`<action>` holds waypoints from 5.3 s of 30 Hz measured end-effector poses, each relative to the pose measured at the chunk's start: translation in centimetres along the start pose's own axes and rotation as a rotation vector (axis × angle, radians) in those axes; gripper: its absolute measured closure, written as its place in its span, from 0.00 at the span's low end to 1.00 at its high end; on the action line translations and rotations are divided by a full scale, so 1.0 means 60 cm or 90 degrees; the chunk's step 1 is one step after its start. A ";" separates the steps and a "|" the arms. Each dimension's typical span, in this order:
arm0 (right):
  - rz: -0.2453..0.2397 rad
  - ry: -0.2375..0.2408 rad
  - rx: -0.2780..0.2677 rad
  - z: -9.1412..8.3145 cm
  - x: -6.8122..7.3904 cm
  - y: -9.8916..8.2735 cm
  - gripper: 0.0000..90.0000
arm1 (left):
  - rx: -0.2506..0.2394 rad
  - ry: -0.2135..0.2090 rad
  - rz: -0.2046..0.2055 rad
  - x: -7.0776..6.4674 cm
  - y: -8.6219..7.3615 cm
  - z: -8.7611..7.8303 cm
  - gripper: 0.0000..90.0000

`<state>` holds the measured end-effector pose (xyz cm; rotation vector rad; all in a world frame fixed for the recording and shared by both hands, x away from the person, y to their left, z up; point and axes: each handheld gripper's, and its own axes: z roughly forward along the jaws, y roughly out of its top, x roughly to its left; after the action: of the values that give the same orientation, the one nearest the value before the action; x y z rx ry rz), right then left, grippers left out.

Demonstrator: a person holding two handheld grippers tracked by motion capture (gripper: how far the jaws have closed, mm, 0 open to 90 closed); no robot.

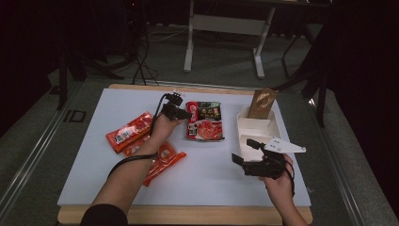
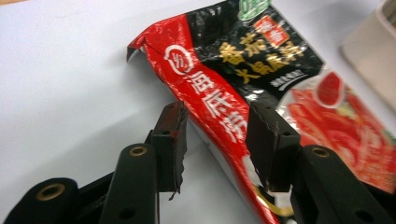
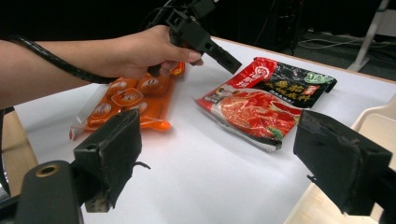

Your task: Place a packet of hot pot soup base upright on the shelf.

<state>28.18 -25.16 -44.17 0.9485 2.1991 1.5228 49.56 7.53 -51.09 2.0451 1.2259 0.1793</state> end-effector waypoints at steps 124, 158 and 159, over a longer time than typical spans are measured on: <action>0.061 -0.036 -0.051 0.003 -0.027 0.087 0.24 | -0.342 -0.269 0.031 -0.150 -0.088 -0.225 0.99; -0.008 0.045 -0.059 -0.014 0.005 0.154 0.86 | -0.337 -0.360 0.037 -0.158 -0.095 -0.206 0.88; -0.010 0.044 -0.058 -0.016 0.005 0.156 0.86 | -0.334 -0.357 0.039 -0.158 -0.094 -0.207 0.84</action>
<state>30.65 -23.58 -35.23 0.8601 2.1567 1.6565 34.77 7.82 -43.55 1.5256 0.6762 -0.0451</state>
